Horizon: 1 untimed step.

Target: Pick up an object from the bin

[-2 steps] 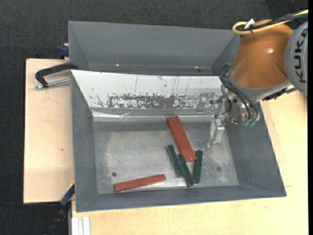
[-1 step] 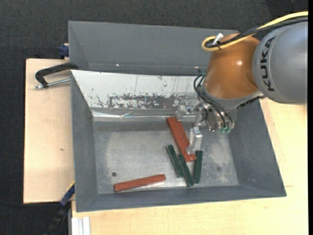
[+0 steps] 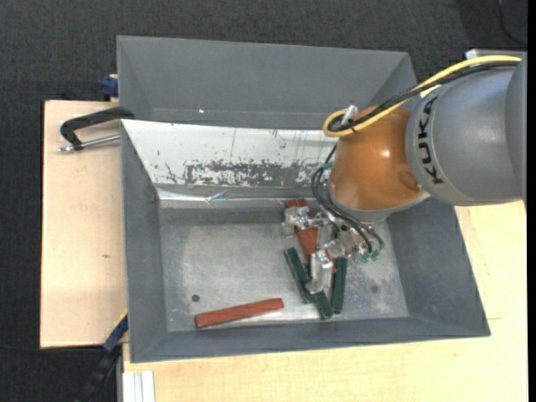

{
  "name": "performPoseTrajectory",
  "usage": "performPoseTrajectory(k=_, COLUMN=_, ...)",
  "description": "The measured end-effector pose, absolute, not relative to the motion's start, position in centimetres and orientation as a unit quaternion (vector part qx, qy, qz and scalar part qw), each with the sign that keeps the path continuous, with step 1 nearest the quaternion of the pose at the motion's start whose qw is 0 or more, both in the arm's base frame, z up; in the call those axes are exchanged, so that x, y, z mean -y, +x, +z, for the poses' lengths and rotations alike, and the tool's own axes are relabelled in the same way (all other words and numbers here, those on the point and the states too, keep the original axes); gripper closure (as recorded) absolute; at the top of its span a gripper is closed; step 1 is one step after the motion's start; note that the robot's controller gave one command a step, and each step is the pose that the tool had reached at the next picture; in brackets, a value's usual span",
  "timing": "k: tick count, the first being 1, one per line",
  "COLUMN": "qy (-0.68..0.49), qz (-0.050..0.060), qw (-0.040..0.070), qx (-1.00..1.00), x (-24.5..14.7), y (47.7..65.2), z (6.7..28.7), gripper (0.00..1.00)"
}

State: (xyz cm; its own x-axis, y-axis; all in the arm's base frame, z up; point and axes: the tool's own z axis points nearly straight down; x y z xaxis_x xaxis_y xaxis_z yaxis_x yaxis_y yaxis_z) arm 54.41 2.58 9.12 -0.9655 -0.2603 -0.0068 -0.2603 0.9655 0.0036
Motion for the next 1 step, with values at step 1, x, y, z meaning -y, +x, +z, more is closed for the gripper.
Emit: performPoseTrajectory(k=1, qy=-0.117, qz=0.001, qw=-0.004, qx=-0.993, x=-1.40, y=53.65, z=6.41, gripper=0.00)
